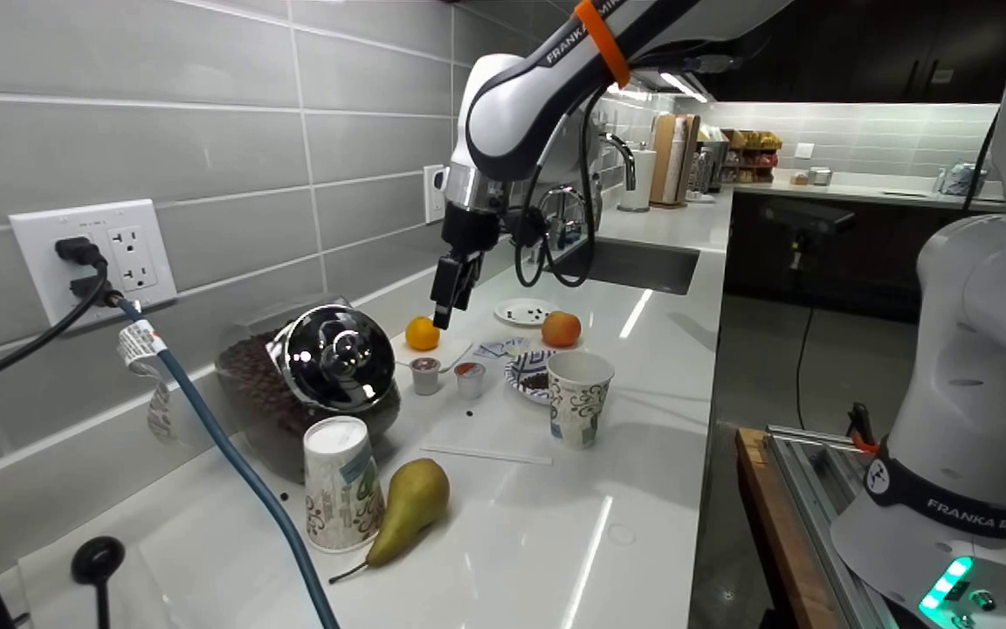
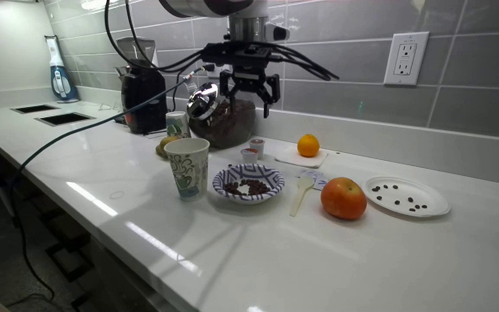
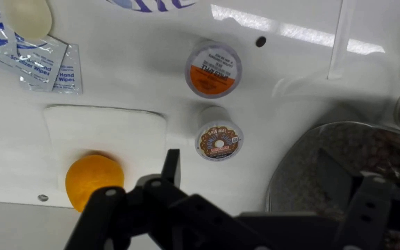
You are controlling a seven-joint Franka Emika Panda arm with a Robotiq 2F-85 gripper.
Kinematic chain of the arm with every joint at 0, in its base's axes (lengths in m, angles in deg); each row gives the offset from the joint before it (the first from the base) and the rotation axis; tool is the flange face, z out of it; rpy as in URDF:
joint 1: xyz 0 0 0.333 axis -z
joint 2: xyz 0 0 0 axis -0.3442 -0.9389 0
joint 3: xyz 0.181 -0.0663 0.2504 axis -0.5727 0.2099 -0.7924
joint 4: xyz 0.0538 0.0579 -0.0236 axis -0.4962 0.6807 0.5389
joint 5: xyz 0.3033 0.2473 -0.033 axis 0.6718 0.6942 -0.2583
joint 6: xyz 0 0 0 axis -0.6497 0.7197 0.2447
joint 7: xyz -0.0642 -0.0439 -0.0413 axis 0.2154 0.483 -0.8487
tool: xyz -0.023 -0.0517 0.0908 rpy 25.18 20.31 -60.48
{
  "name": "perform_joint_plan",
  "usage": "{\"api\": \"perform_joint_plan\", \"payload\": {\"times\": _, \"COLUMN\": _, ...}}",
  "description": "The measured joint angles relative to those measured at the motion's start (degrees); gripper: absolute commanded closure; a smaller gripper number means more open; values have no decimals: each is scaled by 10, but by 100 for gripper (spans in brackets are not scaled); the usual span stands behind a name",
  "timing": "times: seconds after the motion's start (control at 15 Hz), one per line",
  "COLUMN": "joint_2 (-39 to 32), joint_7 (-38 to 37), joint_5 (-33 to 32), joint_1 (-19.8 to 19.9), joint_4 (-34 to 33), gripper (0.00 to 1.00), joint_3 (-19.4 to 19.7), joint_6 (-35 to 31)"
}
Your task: Move the two small white containers and place them under the socket on the right
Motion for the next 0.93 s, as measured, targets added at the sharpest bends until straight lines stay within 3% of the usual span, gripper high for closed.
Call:
{"api": "perform_joint_plan", "payload": {"times": 0.47, "joint_2": -57, "joint_7": -84, "joint_5": -71, "joint_1": 1, "joint_4": -28, "gripper": 0, "joint_3": -9, "joint_6": -12}}
{"api": "perform_joint_plan", "payload": {"times": 0.8, "joint_2": -90, "joint_7": -88, "joint_5": -76, "joint_1": 4, "joint_4": -56, "gripper": 28, "joint_3": -14, "joint_6": -29}}
{"api": "perform_joint_plan", "payload": {"times": 0.93, "joint_2": -101, "joint_7": -88, "joint_5": -76, "joint_1": 8, "joint_4": -66, "gripper": 25, "joint_3": -20, "joint_6": -36}}
